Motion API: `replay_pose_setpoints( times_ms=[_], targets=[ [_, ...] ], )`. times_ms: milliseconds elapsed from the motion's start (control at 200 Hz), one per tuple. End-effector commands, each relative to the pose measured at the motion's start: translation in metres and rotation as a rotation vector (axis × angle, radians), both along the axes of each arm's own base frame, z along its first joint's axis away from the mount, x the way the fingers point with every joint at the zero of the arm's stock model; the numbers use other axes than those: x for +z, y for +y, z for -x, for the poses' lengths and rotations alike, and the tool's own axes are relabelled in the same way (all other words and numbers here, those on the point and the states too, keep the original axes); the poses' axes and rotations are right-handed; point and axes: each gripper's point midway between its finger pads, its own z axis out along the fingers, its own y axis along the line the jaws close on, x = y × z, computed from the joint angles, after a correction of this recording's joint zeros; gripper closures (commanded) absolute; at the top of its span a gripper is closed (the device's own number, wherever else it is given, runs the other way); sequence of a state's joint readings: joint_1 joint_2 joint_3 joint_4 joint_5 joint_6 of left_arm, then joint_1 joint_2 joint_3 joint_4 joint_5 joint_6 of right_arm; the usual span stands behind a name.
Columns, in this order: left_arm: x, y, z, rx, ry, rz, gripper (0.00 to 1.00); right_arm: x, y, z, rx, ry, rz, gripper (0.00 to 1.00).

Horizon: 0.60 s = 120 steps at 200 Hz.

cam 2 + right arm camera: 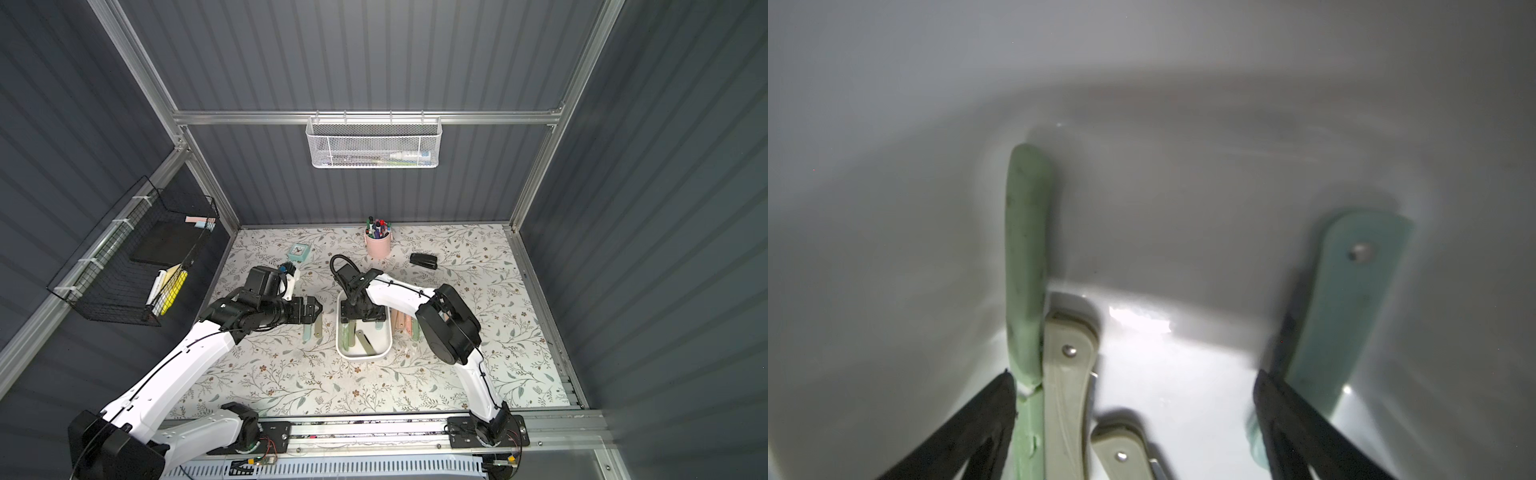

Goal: Take the fruit knife out of the storage box
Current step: Adjust the fruit knife in the storage box.

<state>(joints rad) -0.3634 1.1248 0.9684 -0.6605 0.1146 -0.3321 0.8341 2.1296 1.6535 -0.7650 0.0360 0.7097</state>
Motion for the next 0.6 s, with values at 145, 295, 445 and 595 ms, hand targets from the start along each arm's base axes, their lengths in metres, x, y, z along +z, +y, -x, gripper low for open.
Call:
replay_pose_setpoints(
  times_ms=[145, 295, 445, 595],
  targets=[
    [-0.005, 0.003, 0.002, 0.009, 0.017, -0.015, 0.01, 0.013, -0.035, 0.0, -0.06, -0.039, 0.195, 0.07],
    [-0.004, 0.004, 0.002, 0.012, 0.015, -0.016, 0.01, 0.001, -0.032, 0.0, -0.055, -0.01, 0.205, 0.05],
    [-0.004, 0.004, 0.002, 0.012, 0.015, -0.016, 0.01, -0.011, -0.029, -0.001, -0.054, 0.011, 0.213, 0.05],
    [-0.004, 0.004, 0.002, 0.011, 0.014, -0.016, 0.01, -0.018, -0.024, -0.002, -0.045, 0.03, 0.21, 0.05]
  ],
)
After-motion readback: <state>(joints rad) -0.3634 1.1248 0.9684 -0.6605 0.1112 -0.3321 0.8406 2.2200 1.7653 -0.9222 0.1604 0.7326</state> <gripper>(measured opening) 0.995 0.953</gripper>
